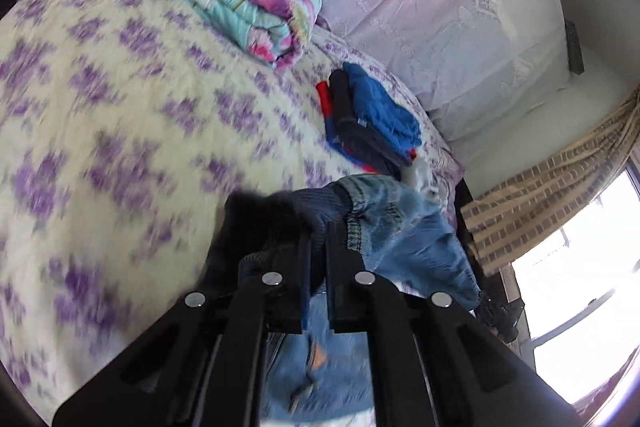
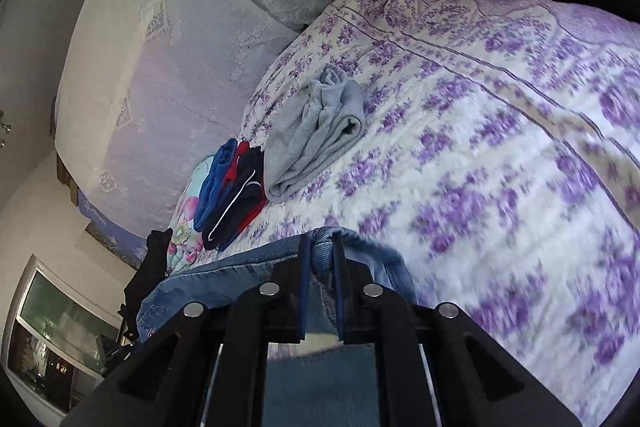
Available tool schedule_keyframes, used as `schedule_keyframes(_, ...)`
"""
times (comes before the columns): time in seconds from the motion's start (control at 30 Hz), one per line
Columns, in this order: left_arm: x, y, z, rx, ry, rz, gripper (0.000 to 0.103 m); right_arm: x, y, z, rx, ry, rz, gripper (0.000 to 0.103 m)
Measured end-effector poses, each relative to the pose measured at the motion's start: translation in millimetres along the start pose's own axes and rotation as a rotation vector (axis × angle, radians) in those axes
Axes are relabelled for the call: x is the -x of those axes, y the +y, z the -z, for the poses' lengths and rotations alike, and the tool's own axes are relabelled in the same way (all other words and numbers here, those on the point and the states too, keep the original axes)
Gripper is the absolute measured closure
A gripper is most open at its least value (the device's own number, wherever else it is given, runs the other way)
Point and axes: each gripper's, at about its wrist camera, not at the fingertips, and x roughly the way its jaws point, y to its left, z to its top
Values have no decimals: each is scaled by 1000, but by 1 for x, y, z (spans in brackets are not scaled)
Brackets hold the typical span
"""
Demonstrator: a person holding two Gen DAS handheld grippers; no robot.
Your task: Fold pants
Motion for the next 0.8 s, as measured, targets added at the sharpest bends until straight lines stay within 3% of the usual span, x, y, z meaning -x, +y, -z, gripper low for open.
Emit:
schedule_keyframes(0.3, 42, 31, 71, 24, 36, 69, 98, 48, -24, 64, -22, -24, -13, 93)
schedule_keyframes(0.43, 51, 42, 86, 36, 55, 54, 97, 62, -33, 77, -29, -18, -19, 88)
schedule_keyframes(0.5, 56, 48, 88, 52, 59, 48, 96, 75, -38, 86, -48, -28, 22, 88)
schedule_keyframes(0.67, 81, 50, 98, 40, 26, -55, 98, 95, -22, 94, -127, -61, -80, 88)
schedule_keyframes(0.7, 87, 44, 103, 24, 16, -70, 98, 91, -16, 96, -157, -61, -68, 85)
schedule_keyframes(0.77, 96, 31, 111, 9, -4, -94, 98, 82, -5, 99, -210, -75, -74, 52)
schedule_keyframes(0.8, 99, 23, 115, -4, -9, -98, 93, 75, 2, 99, -222, -81, -83, 45)
